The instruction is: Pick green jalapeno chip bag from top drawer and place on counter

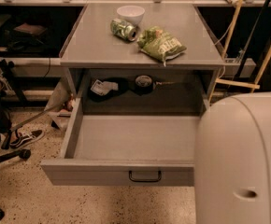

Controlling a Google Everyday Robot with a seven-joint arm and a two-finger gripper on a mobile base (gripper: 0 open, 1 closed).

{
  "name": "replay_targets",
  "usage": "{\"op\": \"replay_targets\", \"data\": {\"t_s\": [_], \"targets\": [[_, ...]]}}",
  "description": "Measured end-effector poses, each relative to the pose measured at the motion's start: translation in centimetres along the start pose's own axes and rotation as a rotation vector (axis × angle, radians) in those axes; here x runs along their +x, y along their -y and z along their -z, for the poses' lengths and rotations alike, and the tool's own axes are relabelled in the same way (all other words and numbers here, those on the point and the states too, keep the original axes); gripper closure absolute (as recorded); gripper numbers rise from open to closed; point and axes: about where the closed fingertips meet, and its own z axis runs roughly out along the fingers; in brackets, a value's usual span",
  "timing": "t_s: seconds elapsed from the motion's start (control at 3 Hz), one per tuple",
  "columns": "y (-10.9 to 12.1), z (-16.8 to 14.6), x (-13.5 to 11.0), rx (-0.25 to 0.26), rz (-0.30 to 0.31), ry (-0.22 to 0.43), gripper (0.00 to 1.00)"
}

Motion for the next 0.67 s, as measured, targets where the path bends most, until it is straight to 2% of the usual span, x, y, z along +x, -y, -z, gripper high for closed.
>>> {"op": "replay_targets", "data": {"t_s": [0.33, 0.67], "targets": [[-3.9, 4.5, 1.2, -0.188, 0.008, 0.054, 0.00], [-6.6, 8.0, 3.3, -0.235, -0.033, 0.041, 0.00]]}}
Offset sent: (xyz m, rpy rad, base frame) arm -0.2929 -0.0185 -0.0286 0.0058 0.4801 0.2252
